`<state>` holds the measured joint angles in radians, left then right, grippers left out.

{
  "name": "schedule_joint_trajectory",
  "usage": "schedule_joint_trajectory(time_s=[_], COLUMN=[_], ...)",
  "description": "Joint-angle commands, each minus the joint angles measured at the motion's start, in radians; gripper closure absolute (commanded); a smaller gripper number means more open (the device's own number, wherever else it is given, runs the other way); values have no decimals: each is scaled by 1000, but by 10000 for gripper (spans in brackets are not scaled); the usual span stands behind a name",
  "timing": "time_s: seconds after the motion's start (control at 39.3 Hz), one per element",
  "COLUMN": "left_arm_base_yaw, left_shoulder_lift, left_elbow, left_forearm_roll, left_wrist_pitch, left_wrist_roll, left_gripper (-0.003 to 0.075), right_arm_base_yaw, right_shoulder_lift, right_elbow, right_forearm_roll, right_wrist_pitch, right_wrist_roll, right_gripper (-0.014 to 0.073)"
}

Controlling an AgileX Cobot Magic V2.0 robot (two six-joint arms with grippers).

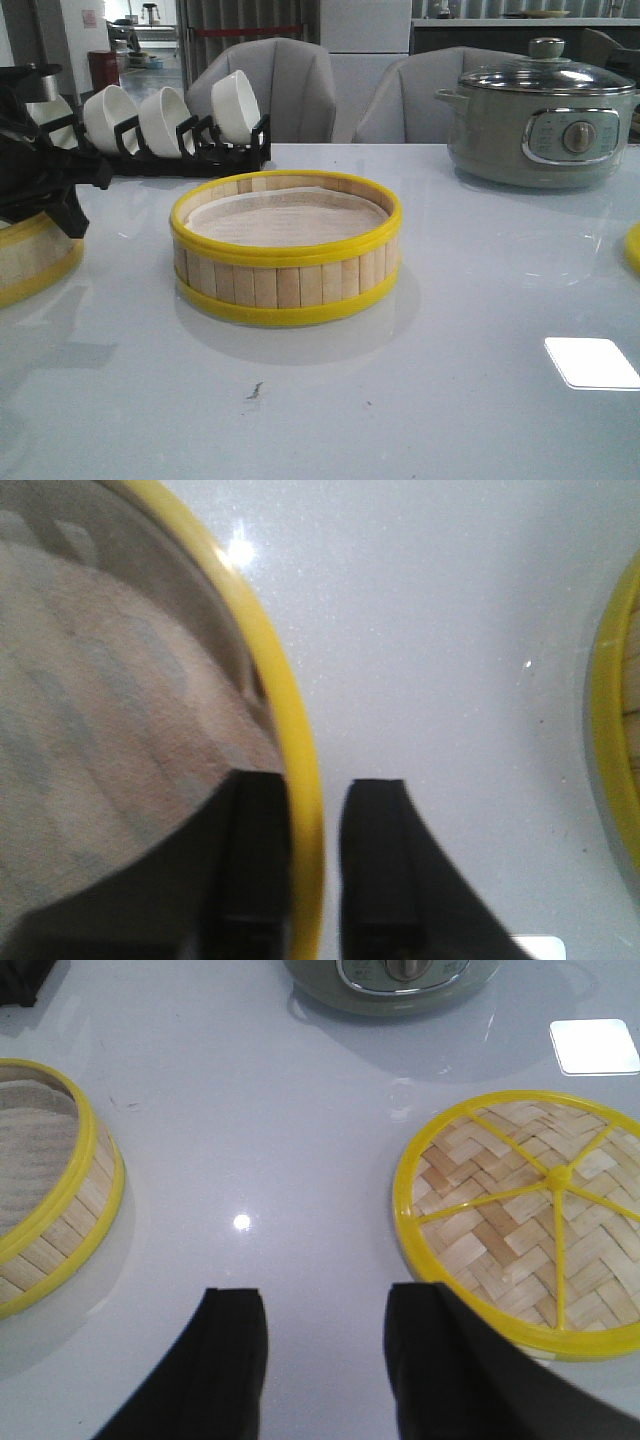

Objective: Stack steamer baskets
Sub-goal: 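Close the left gripper on the basket rim and lift it, then lower the held basket onto the middle basket and open the left gripper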

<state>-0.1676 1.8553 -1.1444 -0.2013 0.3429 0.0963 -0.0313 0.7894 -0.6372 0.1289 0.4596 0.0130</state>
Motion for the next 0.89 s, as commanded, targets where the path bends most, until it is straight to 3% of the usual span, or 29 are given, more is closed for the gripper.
schedule_joint_trajectory(time_s=[0.0,0.31,0.56,0.87], left_arm_base_yaw=[-8,-109,-320,-526], left_shoulder_lift=[-55,-91,-91,-41], left_elbow=[-52,-199,-357,-427], left_forearm_roll=[-22,-78,-119,-120], left_wrist_pitch=[-57,19,75,64], left_wrist_roll=[-16,-18,-18,-37], left_gripper=[612,632,632,632], right_arm_base_yaw=[-6,-6,-6,-6], right_shoulder_lift=[-4,-4,-4,-4], right_elbow=[-40,-40,-40,-40], right_forearm_roll=[-1,-1,-1,-1], right_wrist_pitch=[-87,-94,-106,-108], right_wrist_roll=[-13,-13,-13,-13], right_gripper=[202,202,202,202])
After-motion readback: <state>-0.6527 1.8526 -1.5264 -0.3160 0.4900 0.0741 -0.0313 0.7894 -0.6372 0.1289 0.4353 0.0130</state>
